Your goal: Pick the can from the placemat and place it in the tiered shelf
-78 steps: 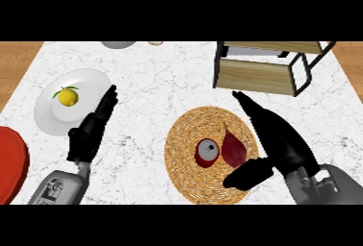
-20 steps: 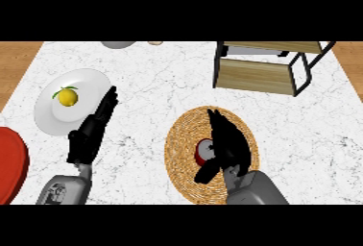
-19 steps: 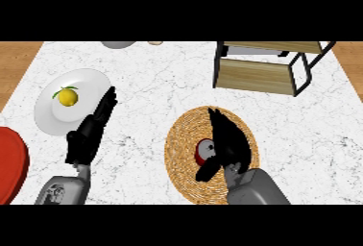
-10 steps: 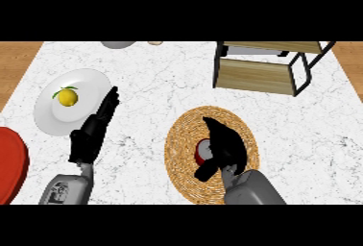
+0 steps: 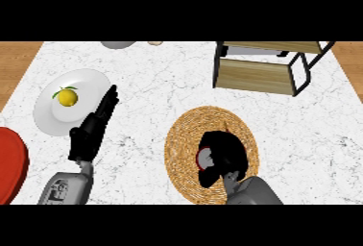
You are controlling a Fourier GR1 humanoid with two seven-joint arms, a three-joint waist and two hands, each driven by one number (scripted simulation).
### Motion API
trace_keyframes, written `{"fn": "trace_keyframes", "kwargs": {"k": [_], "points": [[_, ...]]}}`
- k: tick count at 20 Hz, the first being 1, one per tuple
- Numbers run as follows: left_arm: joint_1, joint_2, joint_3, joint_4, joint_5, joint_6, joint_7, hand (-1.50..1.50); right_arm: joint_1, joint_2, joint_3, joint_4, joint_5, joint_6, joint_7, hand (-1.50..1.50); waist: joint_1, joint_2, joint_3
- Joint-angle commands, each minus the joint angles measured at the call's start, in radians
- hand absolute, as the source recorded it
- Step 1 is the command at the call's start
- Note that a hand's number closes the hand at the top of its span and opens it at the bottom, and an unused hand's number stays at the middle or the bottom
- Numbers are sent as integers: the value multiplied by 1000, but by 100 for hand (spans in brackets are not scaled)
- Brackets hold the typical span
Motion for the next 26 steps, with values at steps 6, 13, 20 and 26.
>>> {"fn": "trace_keyframes", "kwargs": {"k": [6,13,20,26], "points": [[-39,-24,-32,-26,-4,-21,60,0,-314,20,224,278,-82,-346,321,150,39,6,1],[48,12,-6,8,0,-45,-77,0,-491,20,276,327,-183,-570,343,150,52,6,0],[3,-23,-11,-1,-12,-6,-2,0,-556,20,213,191,-88,-756,340,150,23,-1,0],[-12,-6,13,1,-5,-10,9,0,-641,19,174,40,88,-653,551,150,-3,-10,-1]]}}
